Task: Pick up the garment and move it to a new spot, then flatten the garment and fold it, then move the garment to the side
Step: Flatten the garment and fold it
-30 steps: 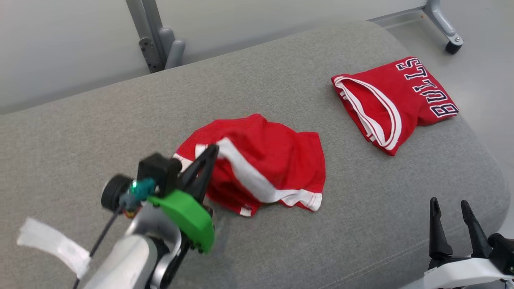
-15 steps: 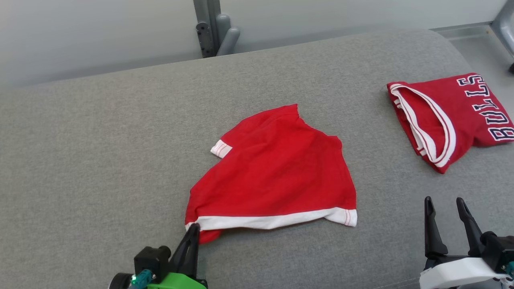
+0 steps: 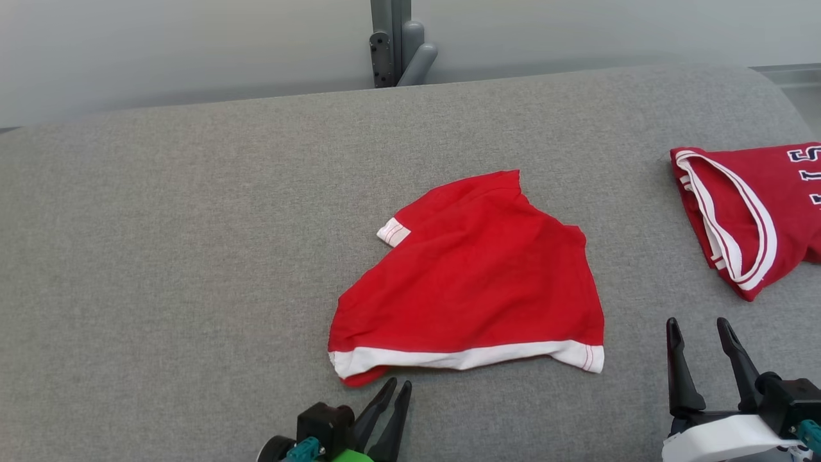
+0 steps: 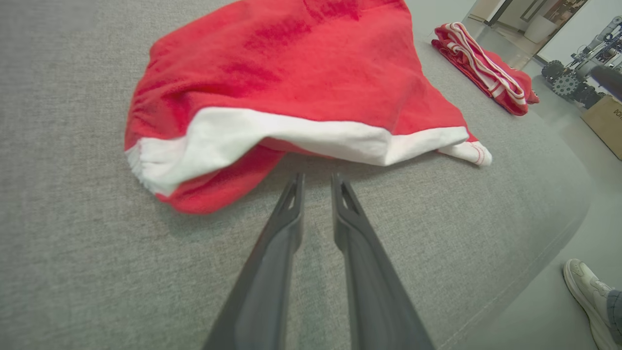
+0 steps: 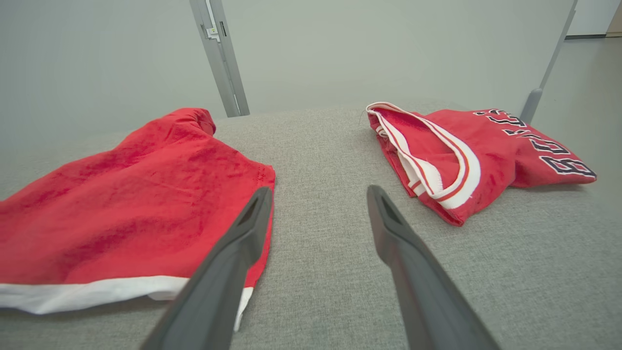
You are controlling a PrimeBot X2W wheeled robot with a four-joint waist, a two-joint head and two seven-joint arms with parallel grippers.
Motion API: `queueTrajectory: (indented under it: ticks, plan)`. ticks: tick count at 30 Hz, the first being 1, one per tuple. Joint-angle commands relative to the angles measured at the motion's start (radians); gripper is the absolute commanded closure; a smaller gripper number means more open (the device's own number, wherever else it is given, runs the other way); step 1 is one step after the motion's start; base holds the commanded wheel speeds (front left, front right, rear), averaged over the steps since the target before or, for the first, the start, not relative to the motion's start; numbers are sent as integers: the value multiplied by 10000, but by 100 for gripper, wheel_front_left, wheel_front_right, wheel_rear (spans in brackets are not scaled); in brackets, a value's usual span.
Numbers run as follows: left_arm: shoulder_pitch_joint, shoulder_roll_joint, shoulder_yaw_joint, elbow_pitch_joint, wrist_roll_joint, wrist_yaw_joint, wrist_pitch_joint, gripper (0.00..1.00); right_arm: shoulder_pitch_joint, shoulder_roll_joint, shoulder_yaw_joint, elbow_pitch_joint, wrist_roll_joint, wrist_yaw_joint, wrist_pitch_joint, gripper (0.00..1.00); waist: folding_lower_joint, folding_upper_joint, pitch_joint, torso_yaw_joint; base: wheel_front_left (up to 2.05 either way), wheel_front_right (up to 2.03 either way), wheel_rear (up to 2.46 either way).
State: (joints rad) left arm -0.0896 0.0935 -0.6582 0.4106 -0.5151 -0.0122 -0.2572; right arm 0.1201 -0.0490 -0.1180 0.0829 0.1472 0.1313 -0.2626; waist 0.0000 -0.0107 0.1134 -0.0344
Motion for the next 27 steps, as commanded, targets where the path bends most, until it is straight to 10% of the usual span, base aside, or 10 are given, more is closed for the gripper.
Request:
queueTrajectory:
  ticks: [1,5,8,17,27]
  plan:
    - [-218,13,-10,109,56,-53,-57,60,83,-30,26,13,-64,-11,-30,0,0,107,43,-50,0,0,0]
    - [-325,-92,97,319,7,-65,-83,51,42,-30,47,-34,-35,-11,-30,0,0,107,129,-152,0,0,0]
    - [-287,-60,486,15,55,108,-97,0,99,-31,-7,-104,-94,-11,-30,0,0,107,187,-215,0,0,0]
    - [952,131,2776,-2758,1643,660,-76,0,202,-30,-148,-727,-454,-11,-30,0,0,107,-65,-63,0,0,0]
    - [2149,-75,4620,-3412,2774,125,-76,0,431,-235,144,-957,-680,-11,-30,0,0,107,-669,474,0,0,0]
